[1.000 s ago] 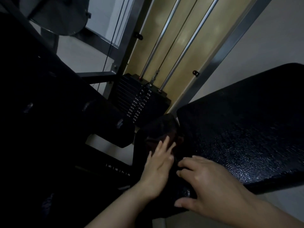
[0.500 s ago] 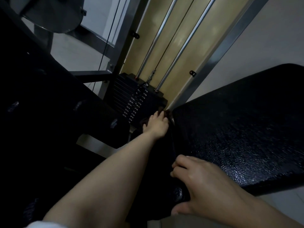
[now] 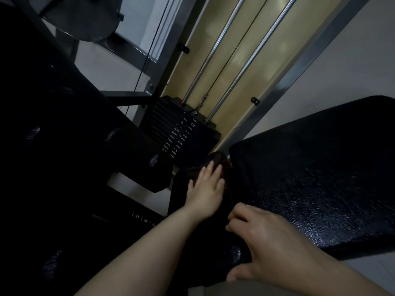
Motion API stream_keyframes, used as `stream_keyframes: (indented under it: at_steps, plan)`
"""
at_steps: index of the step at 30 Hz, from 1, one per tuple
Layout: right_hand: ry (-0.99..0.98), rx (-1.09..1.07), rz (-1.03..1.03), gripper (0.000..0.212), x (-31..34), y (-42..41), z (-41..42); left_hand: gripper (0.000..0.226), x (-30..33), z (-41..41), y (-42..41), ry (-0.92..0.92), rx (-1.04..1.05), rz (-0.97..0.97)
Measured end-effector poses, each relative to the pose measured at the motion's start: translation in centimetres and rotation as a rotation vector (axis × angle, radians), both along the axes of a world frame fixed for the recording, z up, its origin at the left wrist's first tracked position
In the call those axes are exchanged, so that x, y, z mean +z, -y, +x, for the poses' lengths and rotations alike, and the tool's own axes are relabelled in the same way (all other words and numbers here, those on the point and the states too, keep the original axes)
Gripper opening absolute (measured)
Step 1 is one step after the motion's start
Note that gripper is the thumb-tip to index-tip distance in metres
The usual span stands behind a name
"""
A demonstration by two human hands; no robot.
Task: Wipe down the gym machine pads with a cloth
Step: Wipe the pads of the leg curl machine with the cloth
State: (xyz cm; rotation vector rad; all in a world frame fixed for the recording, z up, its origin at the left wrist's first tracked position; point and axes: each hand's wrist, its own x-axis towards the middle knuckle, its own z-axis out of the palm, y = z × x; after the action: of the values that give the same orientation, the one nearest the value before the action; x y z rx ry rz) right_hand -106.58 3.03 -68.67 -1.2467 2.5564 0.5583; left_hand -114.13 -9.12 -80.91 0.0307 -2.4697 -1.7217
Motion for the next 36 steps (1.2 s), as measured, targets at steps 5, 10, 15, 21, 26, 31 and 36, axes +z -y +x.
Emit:
stream_keyframes:
  at_steps: [5,10,15,21,26,31,36]
  plan:
    - [-0.07,0.004,0.0,0.068,0.3,0.0,0.7,0.05,0.6,-4.6,1.2,0.124,0.04,-0.001]
    - [-0.121,0.035,-0.042,0.069,-0.1,-0.3,0.6,0.051,-0.7,0.8,-0.1,0.027,0.004,-0.013]
    - [-0.058,-0.029,-0.038,0.082,1.0,0.6,0.4,0.051,-1.4,6.4,-1.6,-0.047,-0.048,-0.009]
    - [-0.23,-0.018,-0.054,0.108,0.7,-0.2,0.0,0.051,0.2,-2.2,0.5,0.112,0.041,0.002]
    - [-0.178,-0.045,0.014,0.116,1.0,-0.2,0.2,0.052,-0.3,-2.6,0.8,0.107,0.063,-0.023]
    - [-0.199,0.01,0.028,0.102,0.9,-0.3,0.2,0.052,-1.6,6.2,-1.6,0.032,0.069,-0.033]
    - [-0.202,0.023,0.017,0.092,0.6,-0.5,0.0,0.05,-0.8,4.8,-1.9,0.044,0.11,-0.061]
